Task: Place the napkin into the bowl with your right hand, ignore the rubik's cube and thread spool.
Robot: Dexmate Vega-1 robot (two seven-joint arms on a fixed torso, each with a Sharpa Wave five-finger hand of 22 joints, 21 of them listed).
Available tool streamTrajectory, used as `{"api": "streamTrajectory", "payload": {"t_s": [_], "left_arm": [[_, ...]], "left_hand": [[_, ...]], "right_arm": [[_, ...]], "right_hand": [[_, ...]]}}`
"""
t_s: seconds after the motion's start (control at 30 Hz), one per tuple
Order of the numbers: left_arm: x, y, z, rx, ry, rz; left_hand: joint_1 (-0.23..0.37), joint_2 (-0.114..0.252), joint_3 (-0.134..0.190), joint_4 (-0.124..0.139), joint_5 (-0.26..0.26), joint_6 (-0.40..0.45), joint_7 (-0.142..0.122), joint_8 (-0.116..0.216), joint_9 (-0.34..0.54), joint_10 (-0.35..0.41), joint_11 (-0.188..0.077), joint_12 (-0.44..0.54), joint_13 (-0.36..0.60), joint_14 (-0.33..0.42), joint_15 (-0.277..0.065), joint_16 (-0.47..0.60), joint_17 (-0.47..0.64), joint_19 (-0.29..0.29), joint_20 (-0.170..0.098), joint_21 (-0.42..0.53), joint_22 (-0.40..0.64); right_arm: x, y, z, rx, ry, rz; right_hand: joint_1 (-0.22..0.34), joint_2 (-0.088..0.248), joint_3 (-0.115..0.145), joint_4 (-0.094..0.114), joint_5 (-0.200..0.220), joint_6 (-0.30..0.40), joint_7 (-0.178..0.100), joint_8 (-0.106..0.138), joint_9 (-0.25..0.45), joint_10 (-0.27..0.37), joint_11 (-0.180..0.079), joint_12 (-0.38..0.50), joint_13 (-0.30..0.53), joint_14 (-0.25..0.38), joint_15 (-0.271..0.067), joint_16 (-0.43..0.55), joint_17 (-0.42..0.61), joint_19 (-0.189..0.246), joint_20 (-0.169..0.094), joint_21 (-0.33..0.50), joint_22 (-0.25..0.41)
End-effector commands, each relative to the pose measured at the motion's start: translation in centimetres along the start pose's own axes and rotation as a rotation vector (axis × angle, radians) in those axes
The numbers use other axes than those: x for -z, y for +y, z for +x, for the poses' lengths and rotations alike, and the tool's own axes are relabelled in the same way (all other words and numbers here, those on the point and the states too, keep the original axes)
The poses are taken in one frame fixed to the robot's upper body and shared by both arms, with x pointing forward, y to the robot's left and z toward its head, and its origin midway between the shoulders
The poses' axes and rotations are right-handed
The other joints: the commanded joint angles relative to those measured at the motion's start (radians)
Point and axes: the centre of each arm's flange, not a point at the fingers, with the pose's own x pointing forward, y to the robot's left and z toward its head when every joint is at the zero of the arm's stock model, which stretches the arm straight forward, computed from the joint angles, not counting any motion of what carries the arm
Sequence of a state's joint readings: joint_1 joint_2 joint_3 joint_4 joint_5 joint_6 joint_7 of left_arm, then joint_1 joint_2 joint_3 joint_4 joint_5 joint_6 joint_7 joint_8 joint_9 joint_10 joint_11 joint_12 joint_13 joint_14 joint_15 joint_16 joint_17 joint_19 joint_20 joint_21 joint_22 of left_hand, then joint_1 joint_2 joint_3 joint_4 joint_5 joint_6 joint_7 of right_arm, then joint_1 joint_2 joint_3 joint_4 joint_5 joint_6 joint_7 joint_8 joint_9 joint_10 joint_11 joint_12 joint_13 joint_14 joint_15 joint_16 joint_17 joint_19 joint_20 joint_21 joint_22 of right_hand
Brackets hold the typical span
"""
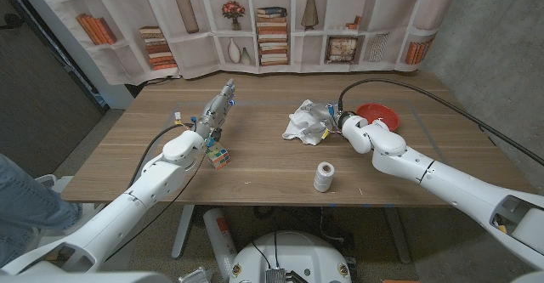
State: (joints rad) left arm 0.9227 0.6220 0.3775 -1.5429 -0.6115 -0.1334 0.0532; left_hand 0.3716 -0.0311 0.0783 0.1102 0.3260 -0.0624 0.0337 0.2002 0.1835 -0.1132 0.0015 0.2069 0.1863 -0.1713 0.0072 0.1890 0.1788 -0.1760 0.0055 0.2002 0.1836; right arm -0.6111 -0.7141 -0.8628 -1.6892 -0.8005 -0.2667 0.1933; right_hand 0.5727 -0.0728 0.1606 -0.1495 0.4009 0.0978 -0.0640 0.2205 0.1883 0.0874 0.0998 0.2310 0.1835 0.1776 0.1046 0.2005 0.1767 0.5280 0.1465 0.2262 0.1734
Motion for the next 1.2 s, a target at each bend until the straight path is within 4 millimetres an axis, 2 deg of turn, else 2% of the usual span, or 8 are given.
{"api": "streamTrajectory", "payload": {"t_s": [0.03,0.17,0.4,0.53,0.77,0.97,1.07,1.2], "left_arm": [[0.5,-0.32,-0.1,0.0,0.011,-0.003],[0.57,-0.42,-0.15,0.0,0.011,-0.004],[0.72,-0.58,-0.25,0.001,0.014,-0.005],[0.73,-0.61,-0.31,-0.001,0.014,-0.005],[0.74,-0.49,-0.39,-0.004,0.011,-0.008],[0.78,-0.45,-0.35,-0.004,0.012,-0.009],[0.77,-0.42,-0.26,-0.002,0.013,-0.009],[0.69,-0.37,-0.14,-0.002,0.013,-0.008]], "left_hand": [[0.001,0.009,-0.008,0.003,0.003,0.003,0.0,0.006,0.005,-0.005,0.0,0.0,0.002,-0.021,0.005,-0.001,0.003,-0.134,0.005,0.004,0.003],[0.001,0.01,-0.009,0.003,0.002,0.007,-0.002,0.007,0.005,-0.005,0.0,0.0,0.003,-0.021,0.005,-0.001,0.003,-0.134,0.006,0.004,0.004],[0.001,0.01,-0.01,0.003,0.002,0.008,0.0,0.007,0.005,-0.006,-0.001,-0.001,0.003,-0.021,0.005,-0.001,0.003,-0.135,0.009,0.004,0.004],[0.001,0.01,-0.011,0.003,0.002,0.009,-0.001,0.007,0.005,-0.005,-0.001,0.0,0.003,-0.021,0.006,-0.001,0.003,-0.135,0.009,0.004,0.004],[0.002,0.011,-0.012,0.003,0.002,0.01,-0.001,0.007,0.006,-0.005,0.0,0.0,0.003,-0.021,0.007,-0.001,0.003,-0.135,0.011,0.004,0.004],[0.002,0.011,-0.014,0.003,0.002,0.013,-0.001,0.007,0.006,-0.004,-0.004,0.0,0.003,-0.02,0.007,-0.001,0.003,-0.135,0.013,0.005,0.004],[0.002,0.011,-0.014,0.003,0.002,0.015,-0.001,0.008,0.006,-0.004,-0.004,0.0,0.003,-0.02,0.007,-0.001,0.003,-0.135,0.013,0.005,0.004],[0.002,0.012,-0.015,0.003,0.002,0.015,-0.001,0.007,0.006,-0.004,-0.003,0.0,0.003,-0.02,0.008,0.0,0.003,-0.135,0.014,0.005,0.004]], "right_arm": [[-0.05,0.57,0.19,0.005,0.0,0.013],[-0.03,0.63,0.17,0.011,-0.001,0.009],[-0.18,0.64,0.08,0.032,-0.006,0.002],[-0.31,0.5,0.07,0.044,-0.012,-0.003],[-0.48,0.39,0.16,0.059,-0.003,-0.011],[-0.52,0.36,0.2,0.086,0.012,-0.008],[-0.47,0.39,0.17,0.097,0.012,0.004],[-0.45,0.39,0.17,0.103,0.018,0.009]], "right_hand": [[0.042,0.002,0.012,-0.001,-0.003,0.077,0.018,0.02,0.005,0.08,-0.001,0.027,0.002,0.053,-0.02,0.006,0.003,0.054,-0.043,0.004,0.002],[0.086,0.008,0.021,-0.005,-0.008,0.169,0.031,0.038,0.004,0.163,-0.006,0.046,0.001,0.107,-0.044,0.008,0.003,0.102,-0.085,0.002,0.001],[0.192,0.025,0.044,-0.013,-0.017,0.342,0.042,0.065,0.003,0.306,-0.038,0.07,-0.002,0.23,-0.091,0.015,0.002,0.192,-0.162,0.0,0.001],[0.268,0.045,0.064,-0.015,-0.023,0.413,0.045,0.068,0.003,0.38,-0.051,0.077,-0.004,0.311,-0.113,0.022,0.003,0.244,-0.201,0.003,0.003],[0.364,0.073,0.089,-0.018,-0.041,0.504,0.019,0.073,0.003,0.468,-0.073,0.08,-0.006,0.396,-0.153,0.022,0.004,0.294,-0.248,0.007,0.005],[0.43,0.102,0.101,-0.007,-0.082,0.621,-0.014,0.082,0.004,0.614,-0.099,0.098,-0.007,0.505,-0.215,0.028,0.006,0.344,-0.298,0.017,0.011],[0.465,0.117,0.109,-0.007,-0.109,0.673,-0.001,0.08,0.004,0.663,-0.107,0.093,-0.007,0.571,-0.236,0.032,0.006,0.39,-0.325,0.033,0.015],[0.49,0.126,0.113,-0.005,-0.135,0.695,0.004,0.068,0.004,0.698,-0.115,0.084,-0.007,0.631,-0.263,0.035,0.007,0.424,-0.349,0.048,0.019]]}}
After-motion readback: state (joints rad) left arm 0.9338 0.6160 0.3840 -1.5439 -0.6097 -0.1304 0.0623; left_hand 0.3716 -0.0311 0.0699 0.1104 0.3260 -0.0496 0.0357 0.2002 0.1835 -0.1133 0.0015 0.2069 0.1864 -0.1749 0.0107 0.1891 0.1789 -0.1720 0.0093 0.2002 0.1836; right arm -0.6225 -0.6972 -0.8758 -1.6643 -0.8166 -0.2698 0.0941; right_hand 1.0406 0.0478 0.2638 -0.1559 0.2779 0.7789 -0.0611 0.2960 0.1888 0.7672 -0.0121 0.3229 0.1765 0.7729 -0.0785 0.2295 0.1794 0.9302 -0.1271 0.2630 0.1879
